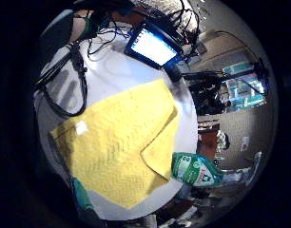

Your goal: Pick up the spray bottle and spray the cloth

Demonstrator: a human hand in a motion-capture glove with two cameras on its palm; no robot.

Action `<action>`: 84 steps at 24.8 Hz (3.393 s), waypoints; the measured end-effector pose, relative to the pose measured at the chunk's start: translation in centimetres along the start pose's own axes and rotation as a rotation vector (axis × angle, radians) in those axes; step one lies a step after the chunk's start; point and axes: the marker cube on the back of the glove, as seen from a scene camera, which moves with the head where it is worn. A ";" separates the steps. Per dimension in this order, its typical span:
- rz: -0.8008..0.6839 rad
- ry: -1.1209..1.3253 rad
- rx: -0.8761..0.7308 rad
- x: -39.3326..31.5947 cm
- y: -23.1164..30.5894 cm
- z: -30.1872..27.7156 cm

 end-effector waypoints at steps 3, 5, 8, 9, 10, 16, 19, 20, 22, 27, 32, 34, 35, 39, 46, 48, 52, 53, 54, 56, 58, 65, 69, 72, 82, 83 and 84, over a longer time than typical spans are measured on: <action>0.005 0.015 -0.002 1.0 2.6 -0.3; 0.017 0.051 -0.014 1.7 5.5 -0.8; 0.063 0.096 -0.014 3.2 10.9 -1.7; 0.087 0.099 -0.005 3.9 12.7 -2.0; 0.113 0.096 0.006 4.6 14.4 -2.3; 0.264 0.014 0.105 7.8 22.8 -3.2; 0.316 -0.003 0.157 8.9 25.6 -3.8; 0.327 0.001 0.168 9.2 26.3 -4.0; 0.343 0.011 0.179 9.8 27.1 -4.2; 0.384 0.017 0.174 10.5 28.4 -4.2; 0.396 0.012 0.164 11.2 28.7 -3.8; 0.410 0.005 0.171 11.5 28.9 -3.8; 0.424 -0.005 0.177 11.6 29.0 -3.8; 0.481 -0.120 0.211 12.5 29.9 -3.9; 0.628 -0.576 0.397 14.4 32.4 -3.9; 0.690 -0.709 0.465 14.9 32.7 -3.9; 0.744 -0.903 0.545 15.5 33.6 -3.6; 0.753 -0.926 0.553 15.6 33.6 -3.5; 0.762 -0.939 0.559 15.7 33.5 -3.5; 0.774 -0.946 0.563 16.0 33.2 -3.4; 0.777 -0.948 0.564 16.2 32.8 -3.3; 0.795 -0.944 0.578 18.0 30.0 -3.8; 0.816 -0.941 0.582 19.8 27.7 -3.9; 0.837 -0.941 0.570 21.1 26.1 -3.5; 0.849 -0.937 0.657 22.1 23.7 -2.2; 0.851 -0.924 0.691 21.9 23.9 -2.1; 0.856 -0.911 0.724 21.8 24.1 -2.1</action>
